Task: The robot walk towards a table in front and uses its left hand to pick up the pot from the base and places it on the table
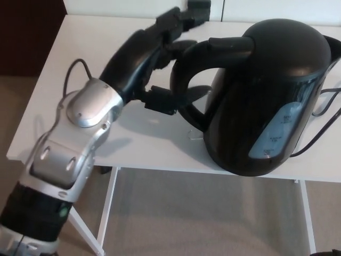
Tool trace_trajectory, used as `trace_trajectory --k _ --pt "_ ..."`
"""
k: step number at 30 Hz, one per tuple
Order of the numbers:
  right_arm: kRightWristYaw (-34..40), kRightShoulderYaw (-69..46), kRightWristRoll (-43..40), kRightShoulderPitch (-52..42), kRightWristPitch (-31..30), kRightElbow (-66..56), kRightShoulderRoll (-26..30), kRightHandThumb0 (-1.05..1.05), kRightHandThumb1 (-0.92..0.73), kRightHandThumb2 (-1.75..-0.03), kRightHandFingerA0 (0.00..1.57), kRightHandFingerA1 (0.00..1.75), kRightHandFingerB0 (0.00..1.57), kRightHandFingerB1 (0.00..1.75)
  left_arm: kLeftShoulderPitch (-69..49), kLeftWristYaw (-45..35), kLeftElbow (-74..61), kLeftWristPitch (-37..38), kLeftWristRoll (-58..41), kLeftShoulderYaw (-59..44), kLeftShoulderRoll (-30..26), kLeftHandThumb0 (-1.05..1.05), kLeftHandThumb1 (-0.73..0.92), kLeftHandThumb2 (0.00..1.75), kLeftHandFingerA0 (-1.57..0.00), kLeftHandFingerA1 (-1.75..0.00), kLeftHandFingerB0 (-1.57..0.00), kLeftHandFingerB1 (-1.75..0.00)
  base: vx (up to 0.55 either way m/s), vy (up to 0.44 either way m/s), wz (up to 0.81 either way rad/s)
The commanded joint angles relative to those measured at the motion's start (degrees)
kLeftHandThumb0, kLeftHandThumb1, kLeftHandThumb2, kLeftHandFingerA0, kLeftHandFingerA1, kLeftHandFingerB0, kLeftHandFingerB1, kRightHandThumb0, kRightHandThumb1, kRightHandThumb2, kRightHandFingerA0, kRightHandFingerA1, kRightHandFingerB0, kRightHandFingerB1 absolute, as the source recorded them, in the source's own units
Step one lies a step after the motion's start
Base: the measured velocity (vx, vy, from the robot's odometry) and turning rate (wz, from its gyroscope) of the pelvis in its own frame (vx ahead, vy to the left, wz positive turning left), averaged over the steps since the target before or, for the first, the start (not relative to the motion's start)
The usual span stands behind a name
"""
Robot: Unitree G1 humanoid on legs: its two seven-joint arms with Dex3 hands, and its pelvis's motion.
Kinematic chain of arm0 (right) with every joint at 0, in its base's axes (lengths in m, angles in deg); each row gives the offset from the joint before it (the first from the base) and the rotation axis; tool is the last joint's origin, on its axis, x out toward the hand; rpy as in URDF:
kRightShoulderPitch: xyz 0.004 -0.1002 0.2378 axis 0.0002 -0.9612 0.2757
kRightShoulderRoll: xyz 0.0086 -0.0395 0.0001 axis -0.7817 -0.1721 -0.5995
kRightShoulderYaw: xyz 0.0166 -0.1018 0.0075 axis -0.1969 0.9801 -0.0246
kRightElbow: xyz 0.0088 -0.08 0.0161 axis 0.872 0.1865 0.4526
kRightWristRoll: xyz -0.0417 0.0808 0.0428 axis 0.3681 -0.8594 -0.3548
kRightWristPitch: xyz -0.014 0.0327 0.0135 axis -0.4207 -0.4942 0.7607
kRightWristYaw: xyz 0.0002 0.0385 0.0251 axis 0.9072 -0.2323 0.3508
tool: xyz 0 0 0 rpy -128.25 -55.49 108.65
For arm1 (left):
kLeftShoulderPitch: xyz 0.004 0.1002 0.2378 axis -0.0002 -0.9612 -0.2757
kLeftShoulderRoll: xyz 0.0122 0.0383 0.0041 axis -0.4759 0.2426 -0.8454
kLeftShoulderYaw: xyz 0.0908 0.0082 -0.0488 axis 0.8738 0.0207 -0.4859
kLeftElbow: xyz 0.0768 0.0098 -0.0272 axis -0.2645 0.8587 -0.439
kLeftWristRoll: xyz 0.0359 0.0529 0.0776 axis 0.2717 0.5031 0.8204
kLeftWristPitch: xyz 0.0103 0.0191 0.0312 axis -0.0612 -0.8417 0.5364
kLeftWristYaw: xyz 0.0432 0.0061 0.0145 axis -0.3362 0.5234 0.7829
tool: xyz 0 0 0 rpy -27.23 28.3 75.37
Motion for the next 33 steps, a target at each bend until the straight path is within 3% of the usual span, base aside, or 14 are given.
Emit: trace_trajectory --k 1,4,5,9,10,11,16,17,29,33 --pt "0.71 -0.48 -0.04 -0.34 -0.51 -0.44 0.04 -0.88 -0.81 -0.65 0.41 0.57 0.41 0.43 1.86 1.05 3.66 -4.01 6.4 2.13 -0.28 -0.77 0.5 0.57 -0.19 -0.32 -0.13 -0.26 0.0 0.0 0.0" --pt "0.55 -0.53 -0.13 -0.37 -0.43 -0.52 -0.1 -0.88 -0.81 -0.65 0.4 0.57 0.41 0.43 2.54 1.21 6.09 -3.91 6.66 1.67 0.45 -0.75 0.5 0.56 -0.19 -0.32 -0.12 -0.26 0.0 0.0 0.0" --pt "0.73 -0.44 0.03 -0.36 -0.41 -0.51 -0.03 -0.86 -0.63 -1.03 0.38 0.62 0.37 0.54 2.62 1.01 6.72 -3.58 6.31 1.16 0.83 -0.36 0.16 0.82 0.0 -0.49 0.0 -0.49 0.0 0.0 0.0" --pt "0.94 -0.29 0.23 -0.32 -0.5 -0.61 0.05 -0.86 -0.64 -1.03 0.38 0.63 0.37 0.54 2.88 0.63 7.69 -3.38 6.29 0.14 1.4 -0.35 0.18 0.83 0.0 -0.49 0.0 -0.49 0.0 0.0 0.0" --pt "1.08 -0.16 0.39 -0.26 -0.61 -0.72 0.1 -0.86 -0.64 -1.03 0.38 0.63 0.37 0.54 3.12 0.54 8.29 -3.52 5.89 -0.54 1.57 -0.35 0.18 0.83 0.0 -0.49 0.0 -0.49 0.0 0.0 0.0" --pt "1.07 -0.26 0.27 -0.07 -0.65 -0.59 0.1 -0.89 -0.82 -0.65 0.41 0.59 0.42 0.44 3.45 0.78 8.81 -3.55 6.02 -0.9 1.81 -0.71 0.49 0.56 -0.19 -0.31 -0.13 -0.26 0.0 0.0 0.0" --pt "0.83 -0.78 -0.31 0.21 -0.52 -0.27 -0.01 -0.9 -0.81 -0.65 0.41 0.6 0.43 0.45 4.38 1.17 10.28 -3.32 7.03 -1.55 2.53 -0.71 0.49 0.57 -0.21 -0.33 -0.13 -0.26 0.0 0.0 0.0" --pt "0.78 -0.92 -0.45 0.19 -0.42 -0.22 -0.05 -0.89 -0.81 -0.65 0.41 0.6 0.43 0.45 4.6 1.31 10.73 -3.16 7.36 -1.67 2.79 -0.72 0.42 0.77 -0.17 -0.41 -0.1 -0.36 0.0 0.0 0.0" --pt "1.1 -0.68 0.2 0.07 -0.74 -0.26 0.14 -0.89 -0.82 -0.65 0.41 0.58 0.43 0.44 4.99 2.95 13.28 -1.37 9.99 -2.13 6.35 -0.77 0.44 0.78 -0.24 -0.41 -0.1 -0.35 0.0 0.0 0.0" --pt "1.13 -0.82 0.07 -0.12 -0.61 -0.56 0.19 -0.88 -0.82 -0.65 0.42 0.56 0.44 0.42 5.73 5.48 13.18 -2.76 11.96 -0.71 9.63 -0.83 0.48 0.78 -0.32 -0.43 -0.18 -0.36 0.0 0.0 0.0"
